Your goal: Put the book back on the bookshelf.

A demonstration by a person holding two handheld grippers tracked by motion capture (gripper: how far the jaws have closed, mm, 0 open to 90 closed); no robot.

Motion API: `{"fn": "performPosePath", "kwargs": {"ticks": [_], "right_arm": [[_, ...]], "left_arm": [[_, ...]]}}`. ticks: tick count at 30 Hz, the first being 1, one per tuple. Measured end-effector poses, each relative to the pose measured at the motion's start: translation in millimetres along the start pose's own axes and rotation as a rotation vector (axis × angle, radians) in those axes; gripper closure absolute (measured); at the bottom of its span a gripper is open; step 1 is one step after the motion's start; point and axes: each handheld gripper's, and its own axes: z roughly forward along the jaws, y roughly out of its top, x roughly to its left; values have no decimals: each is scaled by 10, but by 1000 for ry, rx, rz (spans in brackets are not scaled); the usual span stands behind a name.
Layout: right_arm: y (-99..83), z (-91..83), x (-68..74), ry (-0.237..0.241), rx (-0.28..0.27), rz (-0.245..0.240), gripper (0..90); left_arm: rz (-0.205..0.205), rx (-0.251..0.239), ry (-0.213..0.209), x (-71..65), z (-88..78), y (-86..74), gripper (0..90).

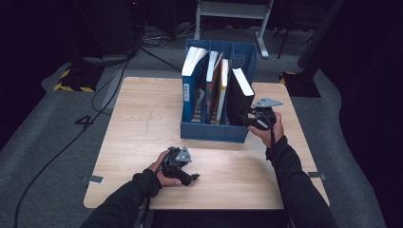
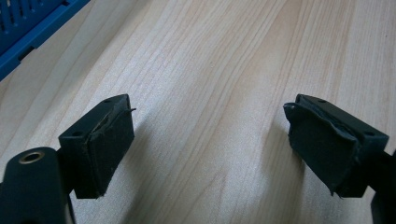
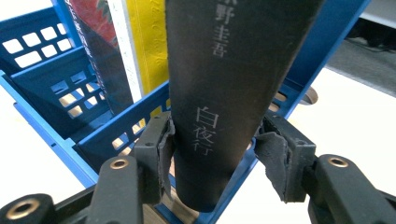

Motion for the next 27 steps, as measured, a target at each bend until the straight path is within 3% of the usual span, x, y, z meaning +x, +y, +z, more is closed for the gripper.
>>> {"fn": "performPosePath", "kwargs": {"ticks": [4, 15, 27], "right_arm": [[26, 41, 16, -3, 0, 8, 471], [165, 241, 51, -77, 8, 59, 472], [319, 450, -72, -100, 24, 100, 475]], "left_arm": [[1, -1, 1, 0, 0, 0, 147], [-1, 0, 1, -2, -1, 0, 148], [0, -2, 2, -2, -1, -1, 149]]}}
